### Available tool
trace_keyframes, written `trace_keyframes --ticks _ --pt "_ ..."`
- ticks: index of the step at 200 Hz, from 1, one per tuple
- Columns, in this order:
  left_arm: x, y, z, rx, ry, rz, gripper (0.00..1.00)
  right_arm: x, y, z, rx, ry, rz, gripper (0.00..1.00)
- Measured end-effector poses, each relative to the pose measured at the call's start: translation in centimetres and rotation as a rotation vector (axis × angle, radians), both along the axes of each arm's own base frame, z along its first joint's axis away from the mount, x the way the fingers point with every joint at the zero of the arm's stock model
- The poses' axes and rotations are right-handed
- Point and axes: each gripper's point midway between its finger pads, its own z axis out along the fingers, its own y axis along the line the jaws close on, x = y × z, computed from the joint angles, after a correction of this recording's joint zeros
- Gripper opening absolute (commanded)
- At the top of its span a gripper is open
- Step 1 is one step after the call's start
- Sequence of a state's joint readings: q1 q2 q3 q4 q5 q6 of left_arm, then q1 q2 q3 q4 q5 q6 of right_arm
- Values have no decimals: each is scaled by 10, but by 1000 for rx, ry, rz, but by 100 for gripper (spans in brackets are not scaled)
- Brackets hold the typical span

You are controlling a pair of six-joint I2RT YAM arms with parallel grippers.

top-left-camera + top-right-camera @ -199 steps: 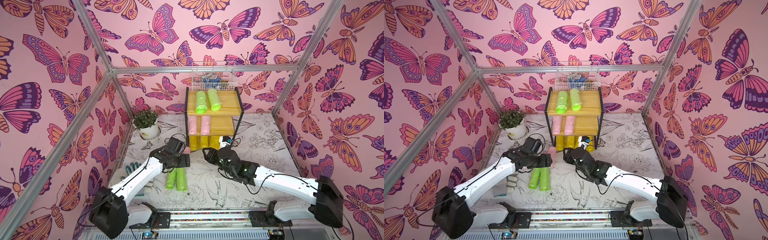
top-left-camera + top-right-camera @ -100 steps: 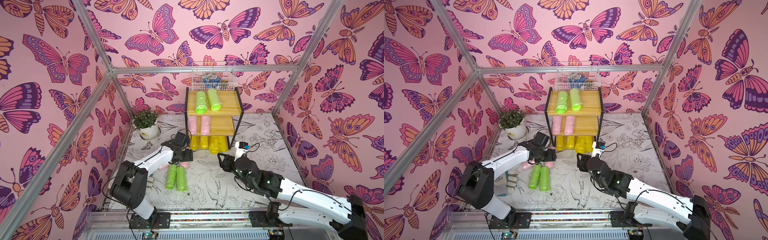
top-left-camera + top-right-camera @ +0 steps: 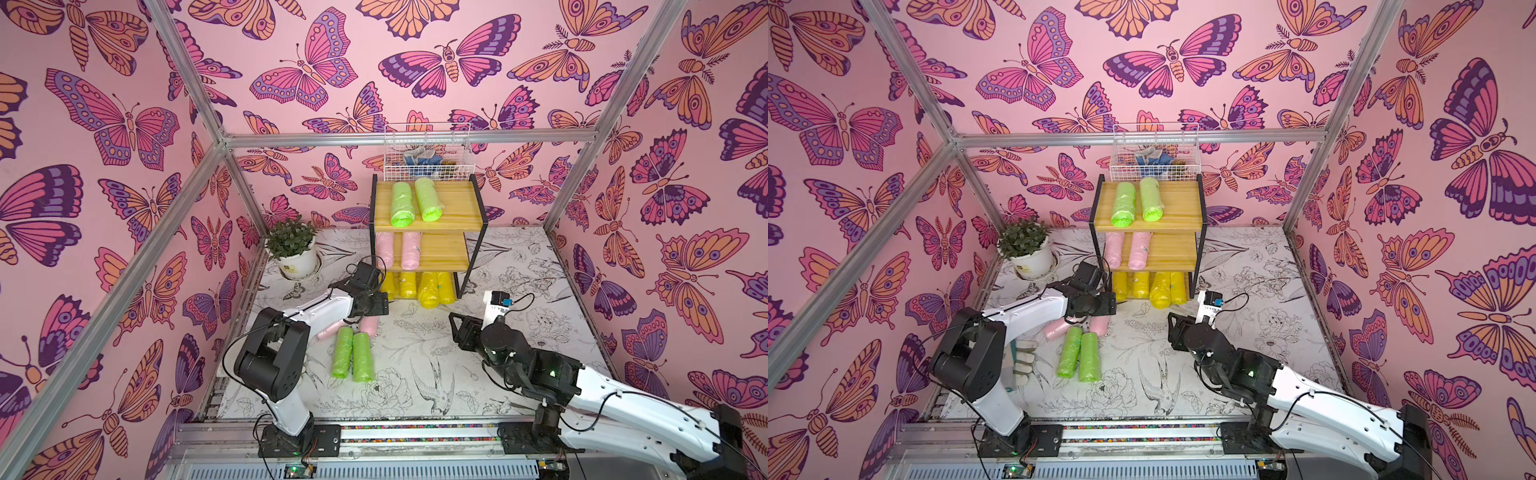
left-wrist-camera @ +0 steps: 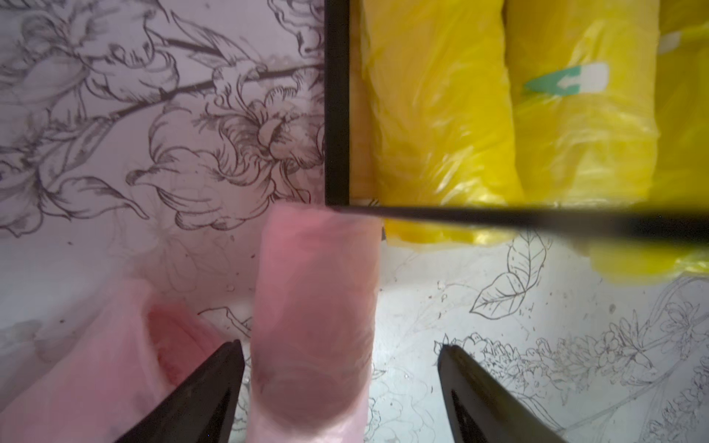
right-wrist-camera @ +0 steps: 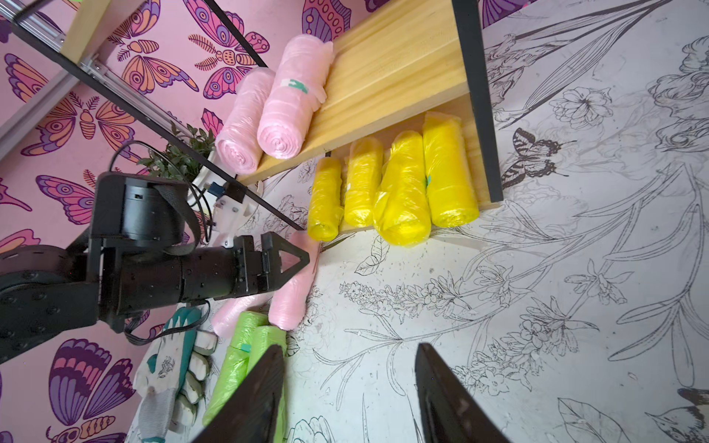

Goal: Sort the rolls of trash bags by color and place them on the shelf
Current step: Pick up the roll of trash bags from the center of the board.

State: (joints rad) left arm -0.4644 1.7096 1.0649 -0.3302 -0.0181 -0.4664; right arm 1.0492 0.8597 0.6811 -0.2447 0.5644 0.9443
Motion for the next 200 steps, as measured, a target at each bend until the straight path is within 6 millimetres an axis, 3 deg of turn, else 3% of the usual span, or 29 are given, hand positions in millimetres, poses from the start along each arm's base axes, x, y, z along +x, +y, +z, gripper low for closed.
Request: trace_keyframes --ticks 58,116,163,200 --pt "9 2 -5 -7 -60 0 77 -1 -2 -5 -13 7 0 57" --pt "11 6 -25 9 -43 18 67 -2 -3 -7 -21 12 0 57" --pt "10 8 -30 7 -39 40 45 -3 -5 -9 -31 18 0 57" --pt "10 9 -26 -18 -42 77 14 -3 -5 -9 -35 18 1 58"
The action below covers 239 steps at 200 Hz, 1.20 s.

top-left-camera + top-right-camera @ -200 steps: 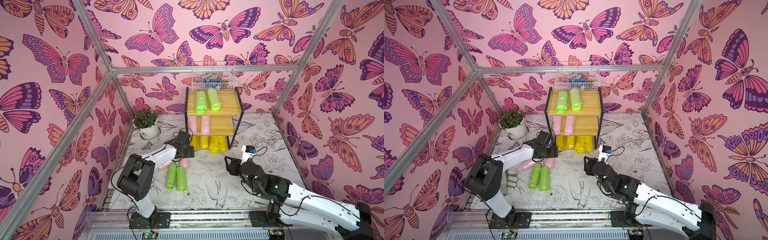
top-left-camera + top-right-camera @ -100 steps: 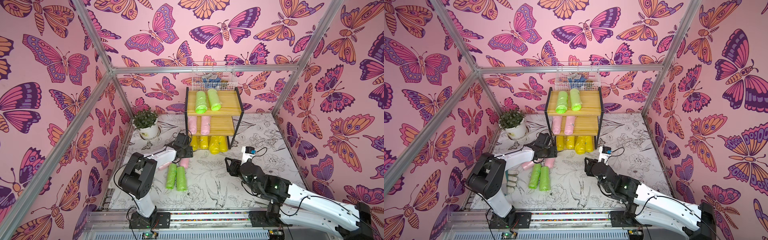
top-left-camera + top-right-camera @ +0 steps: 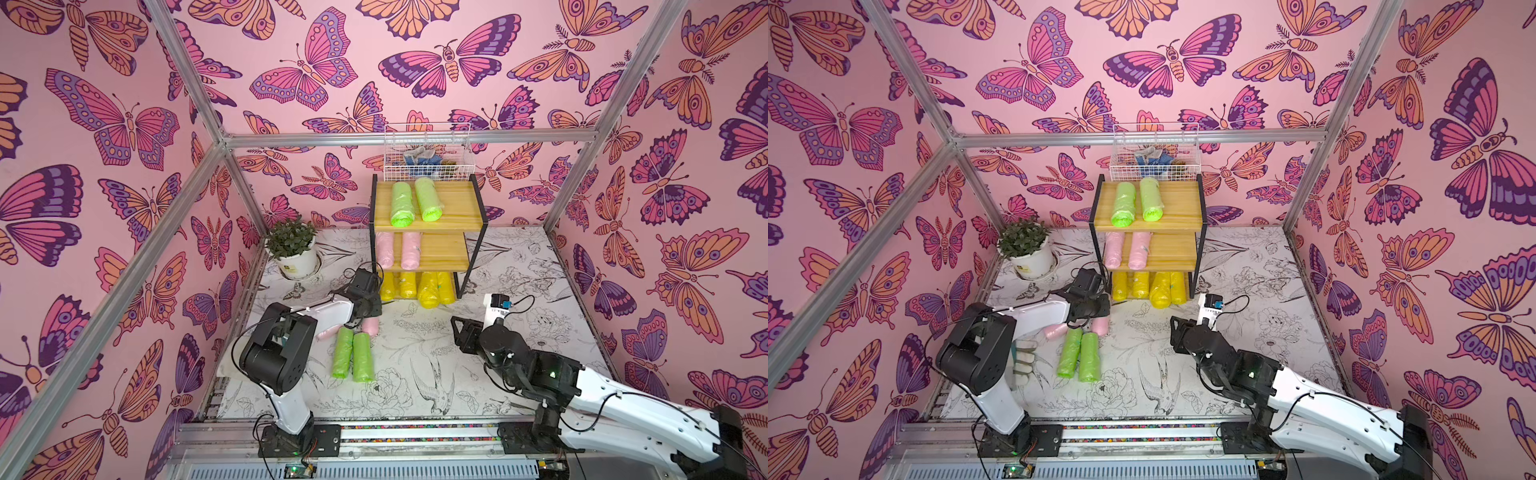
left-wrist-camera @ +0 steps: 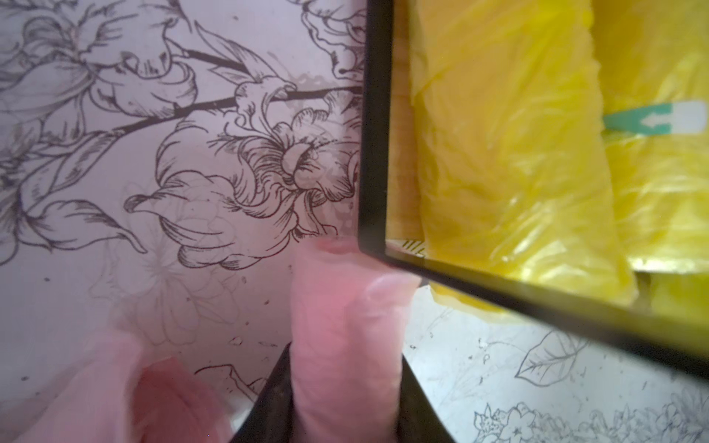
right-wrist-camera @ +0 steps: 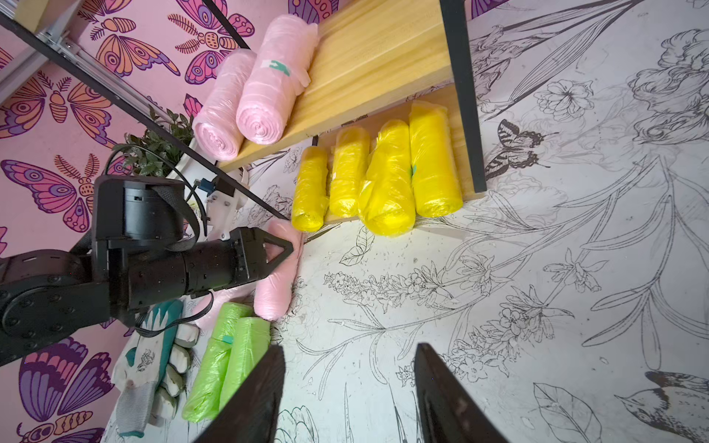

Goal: Sort the rolls of trash bags by color and place them on the shelf
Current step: Pick up the roll of trash bags from the center of the board.

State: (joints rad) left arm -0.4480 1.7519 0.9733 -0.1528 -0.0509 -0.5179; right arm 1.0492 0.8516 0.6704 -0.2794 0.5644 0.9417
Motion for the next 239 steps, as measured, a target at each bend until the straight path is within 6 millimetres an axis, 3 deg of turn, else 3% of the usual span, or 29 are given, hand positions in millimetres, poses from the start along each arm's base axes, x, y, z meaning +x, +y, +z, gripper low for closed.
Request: trace_keyframes --ticks 29,52,82,105,133,161,188,218,239 --pt "-11 7 2 -19 12 34 0 -1 -2 -2 -23 2 5 62" --pt "-26 13 17 -54 1 60 0 -2 -5 -1 -44 -7 12 73" --pt "-38 15 68 -165 -101 87 0 -7 -8 11 -42 -33 44 76" --pt "-47 13 112 -276 -194 96 0 -11 0 26 -28 -35 104 77" --pt "-61 13 152 -405 -263 119 0 -16 28 38 11 0 211 79" --pt "-78 13 179 -563 -304 158 0 -22 73 33 77 83 329 86" --pt "-95 17 201 -700 -334 202 0 -33 109 29 180 142 413 92" --pt "-110 23 227 -849 -380 244 0 -40 132 46 342 143 467 97" --pt "-117 26 231 -924 -367 282 0 -42 149 58 432 139 503 97"
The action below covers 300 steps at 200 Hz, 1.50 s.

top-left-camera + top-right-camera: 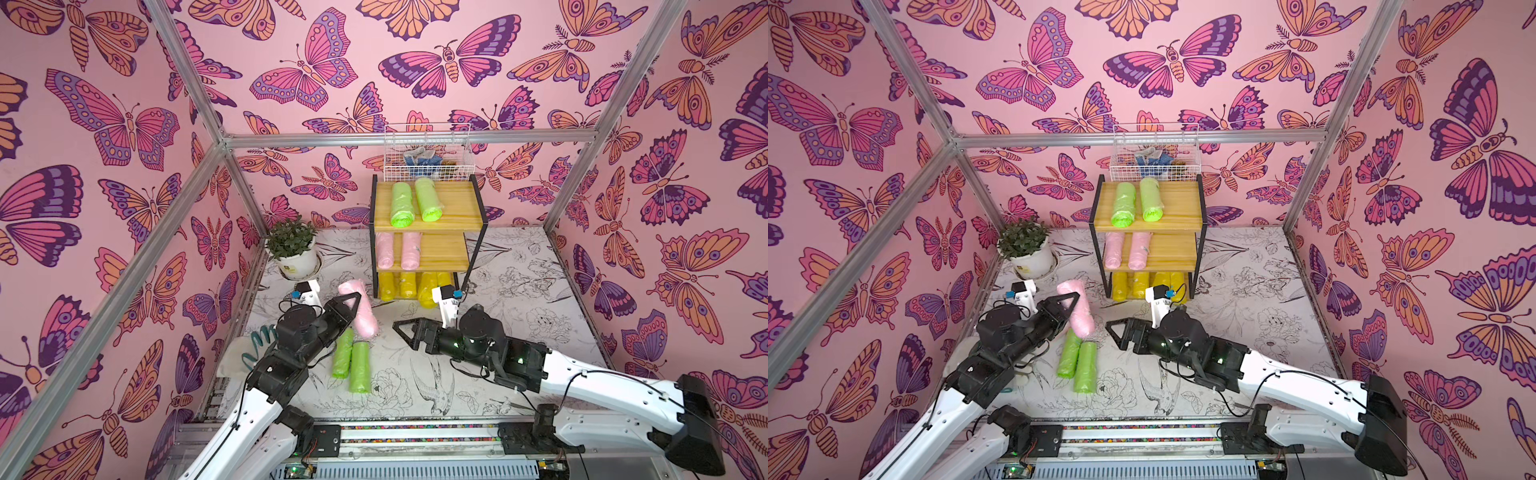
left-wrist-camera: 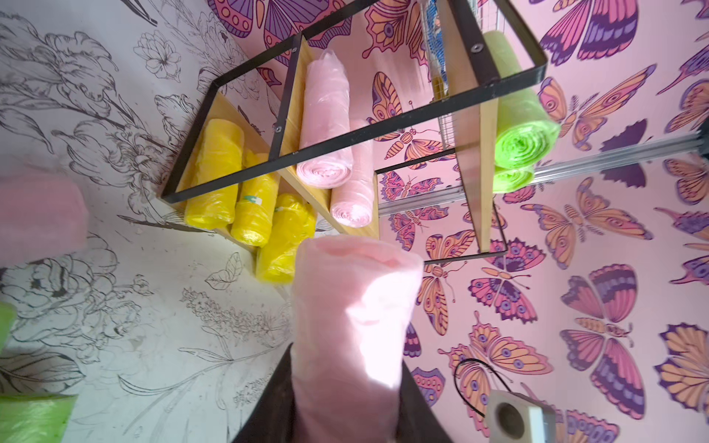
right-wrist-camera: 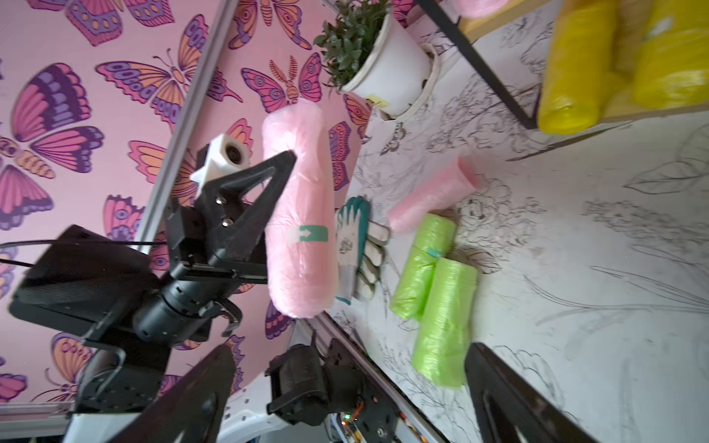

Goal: Sort the rolls of trash bags by color and place them on the shelf
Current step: Pick up the roll of trash bags from the center of the board.

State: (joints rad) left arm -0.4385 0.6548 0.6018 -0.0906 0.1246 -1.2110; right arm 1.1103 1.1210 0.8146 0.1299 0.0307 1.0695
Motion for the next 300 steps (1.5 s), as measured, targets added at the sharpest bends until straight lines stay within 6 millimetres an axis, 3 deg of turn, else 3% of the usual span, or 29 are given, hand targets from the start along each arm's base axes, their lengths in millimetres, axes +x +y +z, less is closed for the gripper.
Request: trace_keyframes --ticks 56,129,181,240,278,300 --pt "-3 -2 -11 -101 78 12 0 -8 40 -12 54 46 66 95" --pt "-4 -2 -10 -147 95 20 0 -3 58 4 96 43 70 89" --pt "-3 -2 -8 -167 93 23 0 0 70 -7 76 66 77 82" --pt "-3 -3 -7 -179 96 20 0 1 74 -14 69 72 79 53" --pt "-4 -3 -10 -184 102 23 0 2 77 -14 78 68 81 48" --pt "-3 -1 -10 -183 102 31 0 2 79 -14 81 66 84 39"
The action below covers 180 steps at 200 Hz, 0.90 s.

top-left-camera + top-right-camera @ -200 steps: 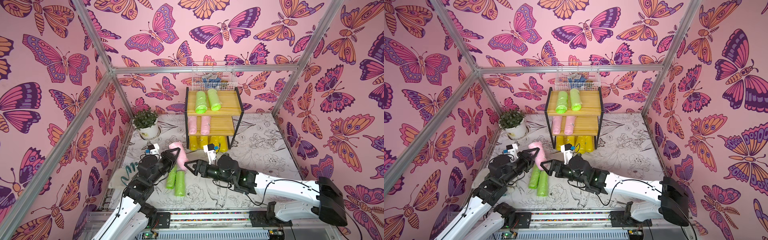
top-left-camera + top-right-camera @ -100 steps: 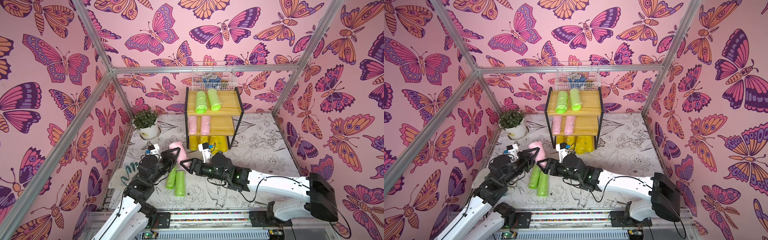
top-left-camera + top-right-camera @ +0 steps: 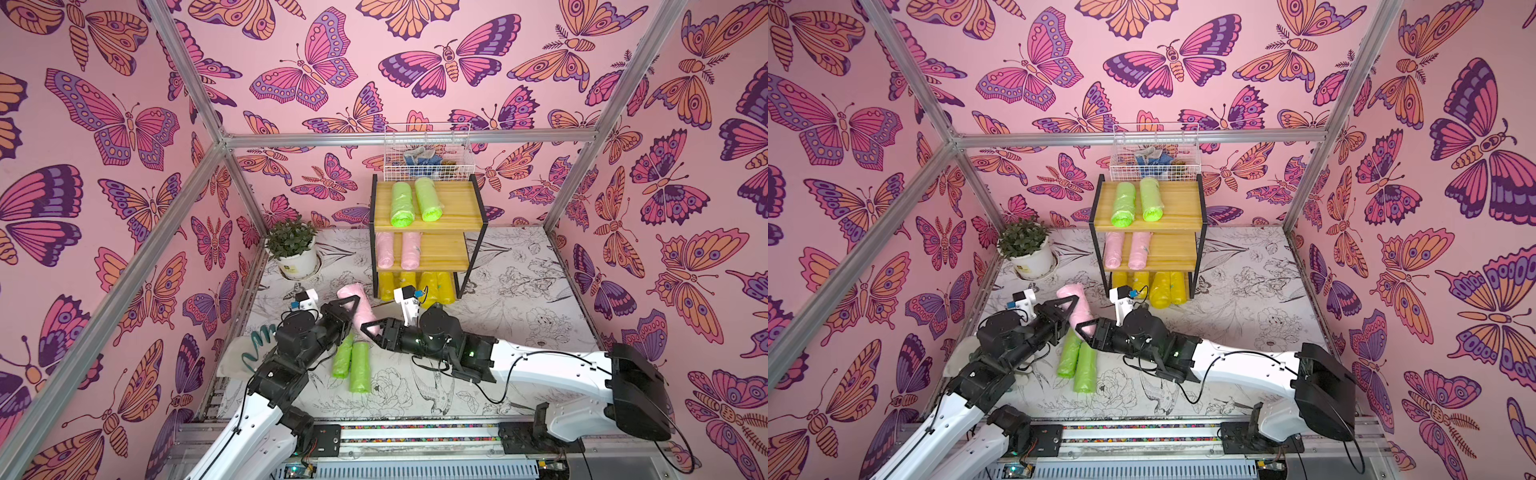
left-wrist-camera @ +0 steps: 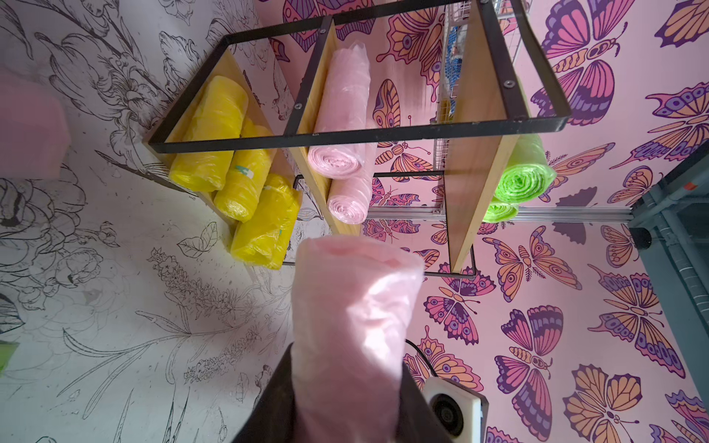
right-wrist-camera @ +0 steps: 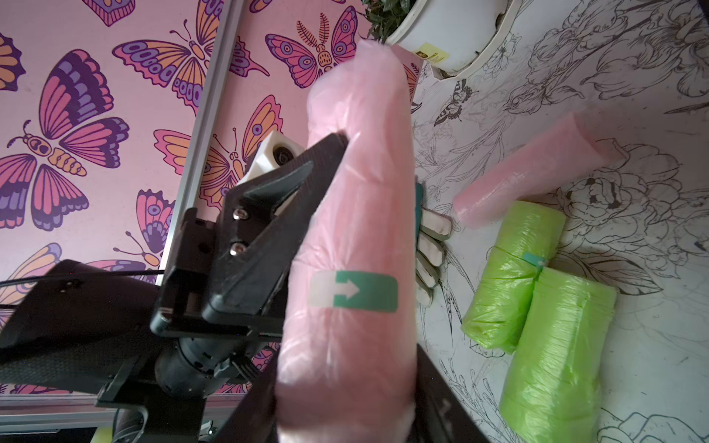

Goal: Sort the rolls of trash bags by color and place them on the shelf
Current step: Pick up the roll of trash bags from the center of the board, then place the roll of trash bags on the shelf.

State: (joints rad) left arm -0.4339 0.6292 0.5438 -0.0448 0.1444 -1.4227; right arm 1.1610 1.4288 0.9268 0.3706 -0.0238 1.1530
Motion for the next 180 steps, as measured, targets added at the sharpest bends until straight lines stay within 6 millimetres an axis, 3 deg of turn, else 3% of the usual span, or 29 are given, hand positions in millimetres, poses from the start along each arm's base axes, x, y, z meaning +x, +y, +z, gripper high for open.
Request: trace_keyframes --ticks 49,56,65,81,128,156,180 --pt "0 2 -1 -2 0 7 2 0 1 -1 0 -4 1 6" --pt "0 2 -2 -2 0 7 29 0 1 -1 -3 -7 1 0" --pt "0 1 -2 -3 0 5 65 0 0 -2 -8 -10 2 0" --pt "-2 -1 -1 -12 -2 -10 100 1 -3 -5 -31 -17 -4 0" --pt "-3 -4 -1 0 -7 -30 100 3 -38 -1 -98 -64 -71 0" --pt "-7 -2 -4 67 1 -43 95 11 -72 15 -128 -114 -146 0" --pt "-11 2 7 148 -16 -56 92 20 -105 27 -161 -153 -223 0"
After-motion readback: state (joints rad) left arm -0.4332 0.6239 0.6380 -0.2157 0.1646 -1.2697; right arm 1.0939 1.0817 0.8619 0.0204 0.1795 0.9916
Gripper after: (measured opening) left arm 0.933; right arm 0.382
